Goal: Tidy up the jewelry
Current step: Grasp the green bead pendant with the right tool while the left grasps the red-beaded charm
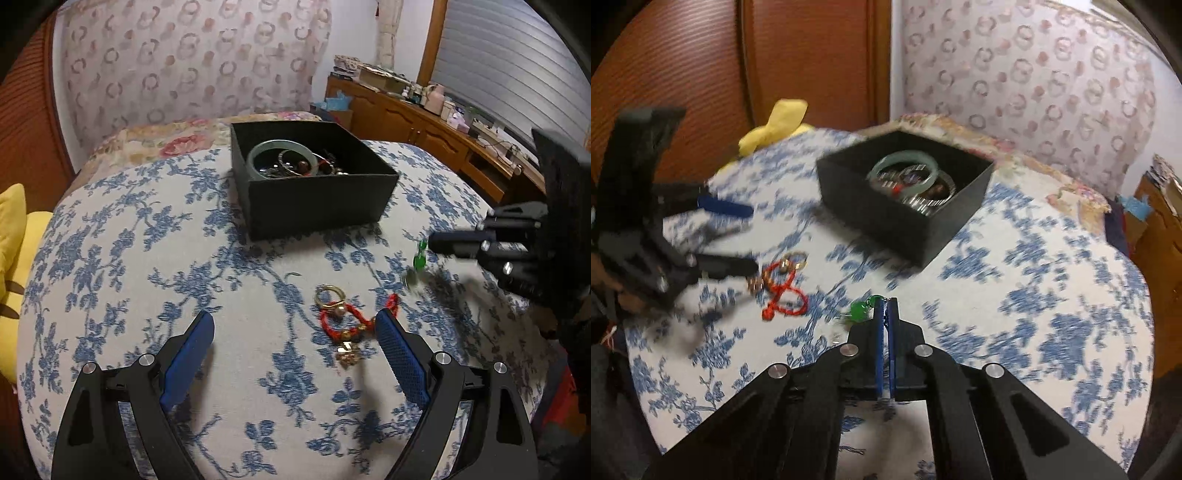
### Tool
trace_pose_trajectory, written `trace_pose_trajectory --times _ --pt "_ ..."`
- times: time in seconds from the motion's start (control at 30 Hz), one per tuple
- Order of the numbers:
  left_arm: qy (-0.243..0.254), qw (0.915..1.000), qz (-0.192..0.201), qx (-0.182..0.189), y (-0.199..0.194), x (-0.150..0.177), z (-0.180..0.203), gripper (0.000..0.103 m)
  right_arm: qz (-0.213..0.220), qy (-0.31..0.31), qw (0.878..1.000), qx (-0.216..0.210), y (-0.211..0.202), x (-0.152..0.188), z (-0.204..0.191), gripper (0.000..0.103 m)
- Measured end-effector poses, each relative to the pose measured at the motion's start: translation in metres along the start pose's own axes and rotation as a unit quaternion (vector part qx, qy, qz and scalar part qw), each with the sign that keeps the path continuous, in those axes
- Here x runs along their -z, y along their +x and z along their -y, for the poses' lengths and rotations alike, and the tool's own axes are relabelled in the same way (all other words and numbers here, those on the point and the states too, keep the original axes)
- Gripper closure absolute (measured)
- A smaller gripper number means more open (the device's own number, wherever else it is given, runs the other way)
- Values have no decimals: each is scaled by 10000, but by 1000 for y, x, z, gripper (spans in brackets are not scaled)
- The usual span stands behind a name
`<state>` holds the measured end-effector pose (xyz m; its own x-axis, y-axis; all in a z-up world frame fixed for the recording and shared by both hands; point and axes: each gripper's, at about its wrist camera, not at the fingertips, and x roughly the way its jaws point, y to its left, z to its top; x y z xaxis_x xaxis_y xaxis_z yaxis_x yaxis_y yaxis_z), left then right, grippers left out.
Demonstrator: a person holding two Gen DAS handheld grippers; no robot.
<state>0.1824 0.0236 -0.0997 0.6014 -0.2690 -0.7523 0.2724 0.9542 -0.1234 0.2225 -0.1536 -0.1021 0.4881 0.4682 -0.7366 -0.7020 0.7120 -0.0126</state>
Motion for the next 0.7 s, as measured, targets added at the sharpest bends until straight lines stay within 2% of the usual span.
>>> trace_pose_trajectory --times 0.13,0.4,0.5,0.7 --pt "52 9999 -23 142 2 0 9 18 252 72 9996 122 -19 -7 9 100" --pt "273 9992 -68 276 7 -3 31 51 368 126 9990 214 -30 -6 14 100" --pt "305 9990 -136 303 10 0 34 59 367 134 9990 209 -30 -6 14 100" --pt "302 9989 -166 319 11 4 34 63 346 138 9991 201 -28 -3 13 100"
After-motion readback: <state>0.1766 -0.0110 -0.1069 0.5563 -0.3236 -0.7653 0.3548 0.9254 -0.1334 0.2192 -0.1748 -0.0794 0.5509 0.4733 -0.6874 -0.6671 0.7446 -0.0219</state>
